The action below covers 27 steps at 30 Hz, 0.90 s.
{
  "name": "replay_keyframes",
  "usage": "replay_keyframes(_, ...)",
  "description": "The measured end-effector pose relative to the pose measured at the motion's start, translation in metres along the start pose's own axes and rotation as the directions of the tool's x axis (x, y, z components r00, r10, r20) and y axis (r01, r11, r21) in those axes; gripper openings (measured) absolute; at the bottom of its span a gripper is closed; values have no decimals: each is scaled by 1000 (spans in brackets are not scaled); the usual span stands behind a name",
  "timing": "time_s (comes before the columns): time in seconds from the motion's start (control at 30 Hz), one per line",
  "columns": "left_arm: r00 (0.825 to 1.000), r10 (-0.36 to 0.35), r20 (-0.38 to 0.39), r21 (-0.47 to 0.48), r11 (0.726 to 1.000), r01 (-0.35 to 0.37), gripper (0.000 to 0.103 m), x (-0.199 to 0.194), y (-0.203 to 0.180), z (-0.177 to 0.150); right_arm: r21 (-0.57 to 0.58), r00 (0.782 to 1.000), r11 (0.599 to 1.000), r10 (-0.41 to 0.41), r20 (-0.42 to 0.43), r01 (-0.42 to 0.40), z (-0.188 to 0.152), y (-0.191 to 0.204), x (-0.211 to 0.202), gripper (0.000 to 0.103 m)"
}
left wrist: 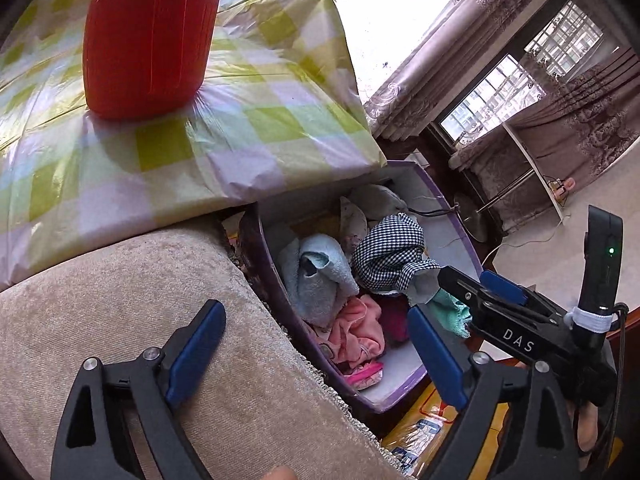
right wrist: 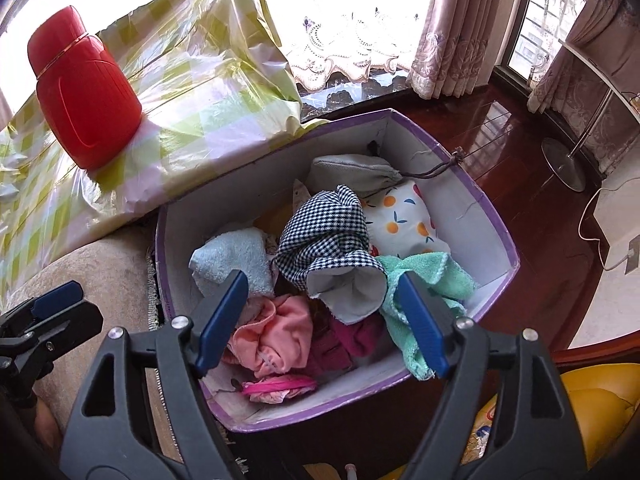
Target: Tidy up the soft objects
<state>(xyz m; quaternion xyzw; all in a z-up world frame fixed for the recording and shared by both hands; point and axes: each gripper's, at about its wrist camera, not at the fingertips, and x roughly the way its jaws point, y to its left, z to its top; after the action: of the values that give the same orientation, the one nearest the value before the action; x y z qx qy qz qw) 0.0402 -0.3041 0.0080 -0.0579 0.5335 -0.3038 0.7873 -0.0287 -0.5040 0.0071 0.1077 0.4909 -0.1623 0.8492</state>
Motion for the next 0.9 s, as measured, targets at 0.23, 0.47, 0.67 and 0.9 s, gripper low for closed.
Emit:
replay_keyframes(0.23,1000,-29,6,-21,999,29,103,3,1,2,-5,1000,1000,-7,-7,7,-2,-1,-1,80)
replay_keyframes(0.47,1000,-14,-3,-23,1000,14,103,5,-1,2,-3,1000,1000,-7,-10,7,-3,-1,-1,81)
replay_keyframes(0.67,1000,0,-7,-20,1000,0,103,8,-2,3,-2,1000,1000,-6,-12,6,-3,-2,-1,81)
replay_keyframes(0.9,1000,6,-10,-17,1000,-6,103,9,-1,2,1,1000,1000,-4,-17,4,-4,-3,0,81)
